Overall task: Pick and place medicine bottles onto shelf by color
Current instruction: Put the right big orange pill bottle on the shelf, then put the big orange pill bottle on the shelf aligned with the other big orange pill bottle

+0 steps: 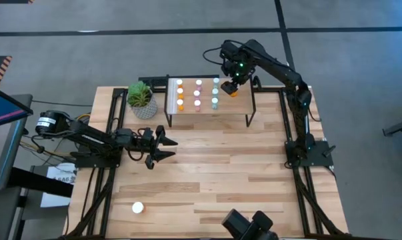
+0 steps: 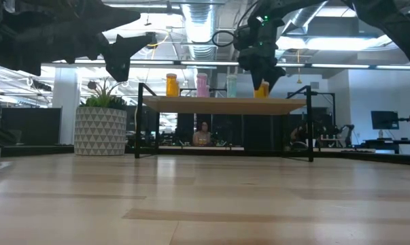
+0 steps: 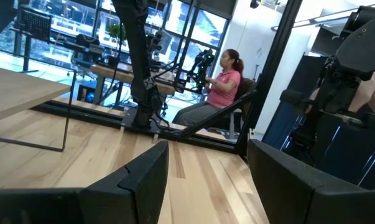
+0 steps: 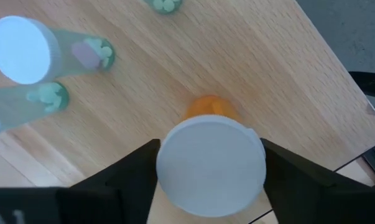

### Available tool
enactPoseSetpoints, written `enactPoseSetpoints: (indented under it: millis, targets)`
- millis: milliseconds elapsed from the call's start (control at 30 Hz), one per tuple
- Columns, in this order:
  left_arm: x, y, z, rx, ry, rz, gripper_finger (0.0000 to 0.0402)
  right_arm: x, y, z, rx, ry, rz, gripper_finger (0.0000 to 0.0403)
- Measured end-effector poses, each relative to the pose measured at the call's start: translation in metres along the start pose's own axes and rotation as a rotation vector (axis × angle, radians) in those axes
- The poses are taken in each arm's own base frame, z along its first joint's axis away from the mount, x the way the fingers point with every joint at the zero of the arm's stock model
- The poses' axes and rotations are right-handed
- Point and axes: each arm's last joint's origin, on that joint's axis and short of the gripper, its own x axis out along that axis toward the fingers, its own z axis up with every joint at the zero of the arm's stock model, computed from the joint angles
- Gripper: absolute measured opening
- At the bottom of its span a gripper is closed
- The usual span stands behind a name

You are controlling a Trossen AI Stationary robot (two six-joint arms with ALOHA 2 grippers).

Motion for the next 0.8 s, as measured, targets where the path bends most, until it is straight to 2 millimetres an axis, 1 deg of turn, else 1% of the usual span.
enactPoseSetpoints:
  millis: [233, 333, 467, 533, 600, 700, 800]
  targets:
    - [0.000, 0.000, 0.000, 0.000, 0.001, 0.001, 0.0208, -0.001, 0.000, -0.001, -0.039, 0.002, 0.000, 0.0371]
    - [0.000, 0.000, 0.000, 0.000, 0.002, 0.001, 0.0208, -0.012, -0.001, -0.006, -0.039, -0.027, -0.001, 0.0391]
    - [0.000, 0.000, 0.000, 0.000, 0.003, 0.001, 0.0208, -0.038, -0.002, -0.017, -0.044, -0.103, -0.004, 0.0399]
    - [0.000, 0.000, 0.000, 0.000, 0.003, 0.001, 0.0208, -0.058, -0.002, -0.026, -0.039, -0.159, -0.005, 0.0396]
    - [0.000, 0.000, 0.000, 0.000, 0.003, 0.001, 0.0208, -0.079, 0.002, -0.040, -0.046, -0.222, -0.002, 0.0394]
    - [0.000, 0.000, 0.000, -0.001, -0.002, -0.003, 0.0208, -0.106, 0.014, -0.059, -0.060, -0.330, 0.014, 0.0392]
    - [0.004, -0.004, 0.004, -0.002, -0.007, -0.044, 0.0208, -0.128, 0.035, -0.079, -0.112, -0.457, 0.048, 0.0393]
